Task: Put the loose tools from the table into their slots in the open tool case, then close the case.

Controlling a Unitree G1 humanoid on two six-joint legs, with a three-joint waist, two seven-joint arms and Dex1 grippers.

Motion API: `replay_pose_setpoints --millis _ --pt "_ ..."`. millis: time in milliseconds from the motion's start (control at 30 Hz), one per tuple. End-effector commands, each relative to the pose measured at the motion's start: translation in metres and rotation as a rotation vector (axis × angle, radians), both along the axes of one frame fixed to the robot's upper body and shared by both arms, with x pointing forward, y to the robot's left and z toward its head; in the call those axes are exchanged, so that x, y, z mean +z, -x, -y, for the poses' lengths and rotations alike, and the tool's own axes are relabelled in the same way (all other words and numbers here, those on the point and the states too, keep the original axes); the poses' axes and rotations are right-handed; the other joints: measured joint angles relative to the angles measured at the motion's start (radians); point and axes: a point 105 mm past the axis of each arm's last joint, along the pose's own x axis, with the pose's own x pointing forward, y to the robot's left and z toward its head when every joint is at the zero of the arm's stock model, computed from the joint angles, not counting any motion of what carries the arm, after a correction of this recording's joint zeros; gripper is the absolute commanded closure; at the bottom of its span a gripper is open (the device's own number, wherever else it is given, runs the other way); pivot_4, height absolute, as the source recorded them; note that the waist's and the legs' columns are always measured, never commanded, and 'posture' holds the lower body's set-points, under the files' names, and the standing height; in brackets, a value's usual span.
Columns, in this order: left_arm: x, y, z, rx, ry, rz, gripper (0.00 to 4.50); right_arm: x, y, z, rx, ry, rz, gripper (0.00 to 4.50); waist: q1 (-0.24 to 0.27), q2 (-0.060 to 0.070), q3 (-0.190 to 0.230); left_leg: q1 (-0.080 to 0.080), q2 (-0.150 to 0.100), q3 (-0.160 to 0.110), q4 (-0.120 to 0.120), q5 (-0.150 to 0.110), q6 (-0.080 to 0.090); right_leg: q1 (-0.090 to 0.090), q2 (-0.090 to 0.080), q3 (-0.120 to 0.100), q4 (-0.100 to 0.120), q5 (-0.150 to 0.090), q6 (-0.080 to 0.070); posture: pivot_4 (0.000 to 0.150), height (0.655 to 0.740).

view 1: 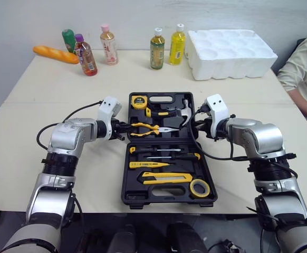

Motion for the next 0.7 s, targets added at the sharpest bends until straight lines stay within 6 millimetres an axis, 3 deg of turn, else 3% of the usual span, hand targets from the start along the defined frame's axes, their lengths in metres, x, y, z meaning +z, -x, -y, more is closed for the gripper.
replay_pose_setpoints --millis 33,300,433,567,700 --pt "0.009 0.009 0.026 -0.115 0.061 0.048 4.12 0.016 -0.006 -0.001 -0.014 -0.018 0.074 4.50 0.000 0.000 0.000 0.000 0.000 0.000 0.000 0.000 0.000 0.000 0.000 0.000 0.000 0.000 0.000 0.150 0.7400" --pt "0.057 -0.004 0.029 -0.123 0.099 0.338 4.25 0.060 -0.014 -0.003 0.003 -0.003 0.358 4.50 0.002 0.001 0.003 -0.009 0.000 0.000 0.001 0.000 0.000 -0.009 0.000 -0.001 0.000 0.000 0.000 0.150 0.7400" --pt "0.071 -0.008 0.025 -0.141 -0.037 0.534 4.36 0.074 -0.010 -0.007 0.050 -0.014 0.495 4.50 -0.001 0.001 0.004 -0.020 0.000 0.001 0.004 0.001 -0.001 -0.021 0.000 0.000 0.004 0.001 0.001 0.150 0.7400" --pt "0.076 -0.002 0.029 -0.180 -0.094 0.685 4.50 0.071 0.001 -0.003 0.095 0.084 0.642 4.50 0.000 0.001 0.004 -0.020 0.000 0.002 0.003 0.001 -0.002 -0.022 0.001 0.000 0.003 0.001 0.001 0.150 0.7400" --pt "0.060 0.004 0.021 -0.161 -0.227 0.815 4.50 0.052 0.015 -0.002 0.154 0.205 0.795 4.50 -0.002 0.001 0.004 -0.020 0.000 0.004 0.003 0.001 -0.001 -0.021 0.001 0.001 0.004 0.001 0.001 0.150 0.7400"
